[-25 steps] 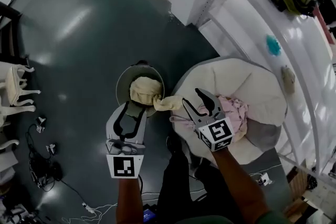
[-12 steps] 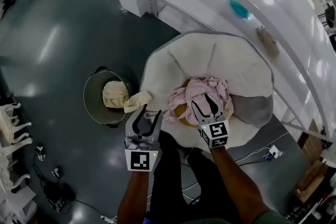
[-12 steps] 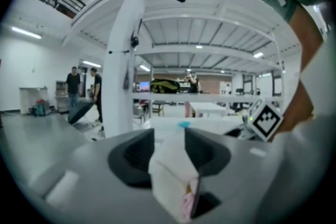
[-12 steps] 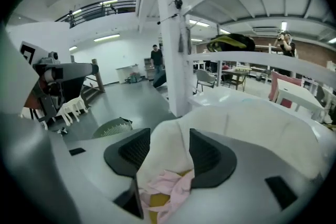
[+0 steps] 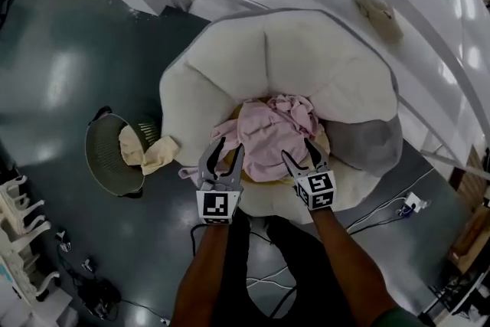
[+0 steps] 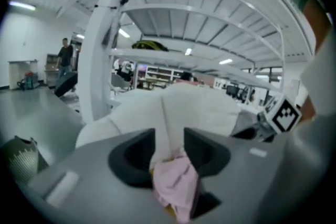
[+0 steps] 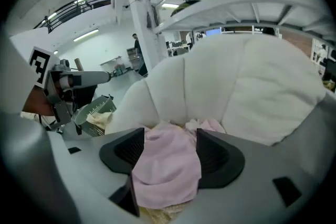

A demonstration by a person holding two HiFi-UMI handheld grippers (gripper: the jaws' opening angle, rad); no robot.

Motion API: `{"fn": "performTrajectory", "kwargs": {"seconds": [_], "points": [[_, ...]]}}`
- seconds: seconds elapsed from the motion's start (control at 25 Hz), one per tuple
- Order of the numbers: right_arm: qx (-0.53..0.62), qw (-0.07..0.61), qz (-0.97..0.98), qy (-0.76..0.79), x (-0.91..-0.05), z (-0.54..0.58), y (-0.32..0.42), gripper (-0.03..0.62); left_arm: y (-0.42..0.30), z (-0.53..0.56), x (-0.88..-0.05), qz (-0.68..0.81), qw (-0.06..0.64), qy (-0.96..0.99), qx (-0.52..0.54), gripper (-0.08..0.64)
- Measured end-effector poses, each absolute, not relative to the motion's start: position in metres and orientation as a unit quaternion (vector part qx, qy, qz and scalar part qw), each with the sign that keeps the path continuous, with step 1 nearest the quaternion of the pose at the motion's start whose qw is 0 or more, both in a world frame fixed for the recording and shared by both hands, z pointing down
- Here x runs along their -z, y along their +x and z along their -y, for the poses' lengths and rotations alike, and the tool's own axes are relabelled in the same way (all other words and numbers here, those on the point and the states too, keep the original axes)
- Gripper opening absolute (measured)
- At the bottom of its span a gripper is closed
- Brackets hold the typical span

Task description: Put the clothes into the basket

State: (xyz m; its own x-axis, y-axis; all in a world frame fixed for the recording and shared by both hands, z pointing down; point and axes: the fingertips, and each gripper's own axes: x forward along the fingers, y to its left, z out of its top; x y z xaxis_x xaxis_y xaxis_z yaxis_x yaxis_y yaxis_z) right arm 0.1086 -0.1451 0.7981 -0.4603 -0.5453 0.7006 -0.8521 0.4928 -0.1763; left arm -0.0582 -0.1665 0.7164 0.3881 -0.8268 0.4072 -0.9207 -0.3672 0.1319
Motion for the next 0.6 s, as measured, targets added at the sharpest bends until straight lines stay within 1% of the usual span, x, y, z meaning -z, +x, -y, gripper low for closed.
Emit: {"fn": "performTrajectory", "kwargs": {"seconds": [0.24,0.36,0.44,0.52,0.6], "points": [[-0.351,0.284,0.784,0.426,-0.907,0.136,0.145,0.318,-0.02,0.174,-0.848,0.535,0.25,0.789,-0.168,0.172],[-0.379,0.295,0.782,0.399,-0.949,0.131,0.141,0.321,-0.012,0.173,-0.897,0.53,0.272,0.781,-0.186,0.172],[-0.38,0.298,0.785,0.388,-0.961,0.132,0.137,0.31,-0.007,0.17,-0.922,0.521,0.29,0.78,-0.192,0.172],[-0.362,0.301,0.794,0.385,-0.958,0.136,0.135,0.112,-0.003,0.165,-0.932,0.514,0.301,0.78,-0.192,0.152],[-0.337,0.299,0.804,0.387,-0.942,0.138,0.133,0.082,-0.001,0.163,-0.927,0.514,0.3,0.781,-0.187,0.102]]}}
